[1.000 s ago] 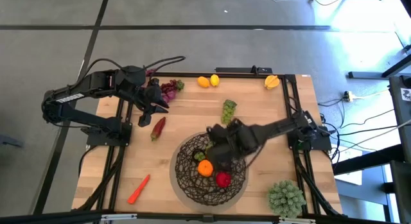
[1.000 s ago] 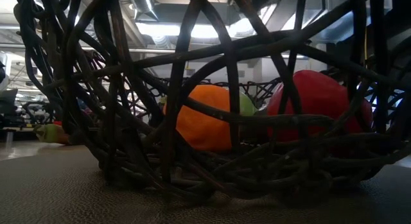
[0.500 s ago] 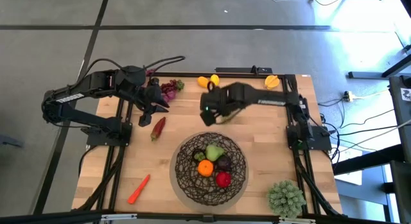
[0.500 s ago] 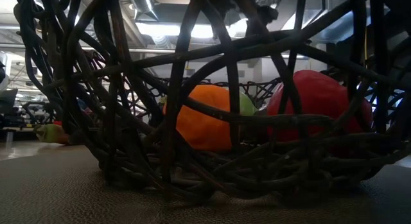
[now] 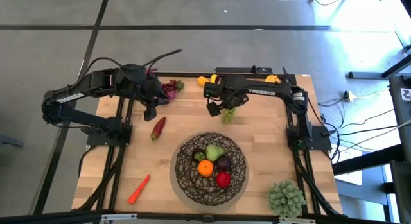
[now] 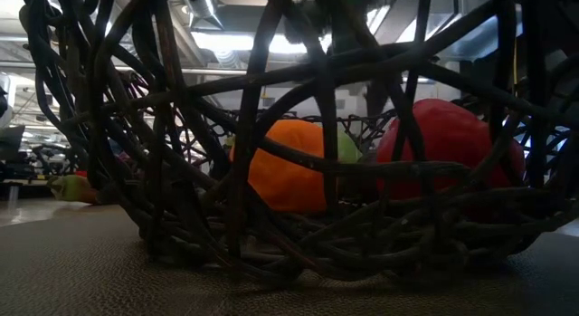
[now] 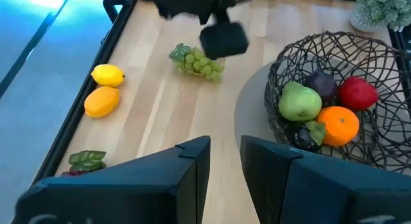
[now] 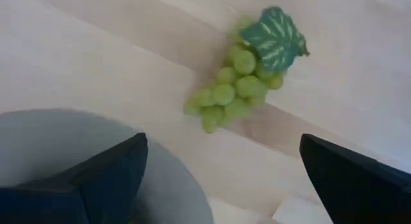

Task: Build produce basket
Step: Put the green grapes into the mesh basket

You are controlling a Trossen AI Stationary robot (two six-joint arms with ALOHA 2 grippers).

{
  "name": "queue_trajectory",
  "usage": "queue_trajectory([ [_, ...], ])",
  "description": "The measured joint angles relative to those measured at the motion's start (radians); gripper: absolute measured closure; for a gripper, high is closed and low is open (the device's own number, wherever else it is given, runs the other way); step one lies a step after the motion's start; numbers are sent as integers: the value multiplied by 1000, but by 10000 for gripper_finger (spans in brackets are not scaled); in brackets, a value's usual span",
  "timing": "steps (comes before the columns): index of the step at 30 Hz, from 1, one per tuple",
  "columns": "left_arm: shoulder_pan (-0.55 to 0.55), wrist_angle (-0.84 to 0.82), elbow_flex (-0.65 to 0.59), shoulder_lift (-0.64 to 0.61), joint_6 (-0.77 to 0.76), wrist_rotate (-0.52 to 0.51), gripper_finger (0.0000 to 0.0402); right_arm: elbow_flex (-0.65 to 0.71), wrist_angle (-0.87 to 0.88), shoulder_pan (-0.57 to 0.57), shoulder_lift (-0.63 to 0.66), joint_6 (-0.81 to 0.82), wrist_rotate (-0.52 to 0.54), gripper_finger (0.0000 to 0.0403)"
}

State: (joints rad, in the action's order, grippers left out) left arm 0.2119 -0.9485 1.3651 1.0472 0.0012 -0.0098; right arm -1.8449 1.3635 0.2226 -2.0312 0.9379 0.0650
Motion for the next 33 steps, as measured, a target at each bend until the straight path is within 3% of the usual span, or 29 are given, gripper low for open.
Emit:
queue_trajectory([
  [8,0,0,0,0,-3,-16,325,205,-282,62,0,10,-67,8],
  [19,0,1,0,0,-28,-82,325,385,-420,94,0,79,-64,8],
  [33,0,1,0,0,-60,-107,325,444,-584,93,0,3,-66,8],
])
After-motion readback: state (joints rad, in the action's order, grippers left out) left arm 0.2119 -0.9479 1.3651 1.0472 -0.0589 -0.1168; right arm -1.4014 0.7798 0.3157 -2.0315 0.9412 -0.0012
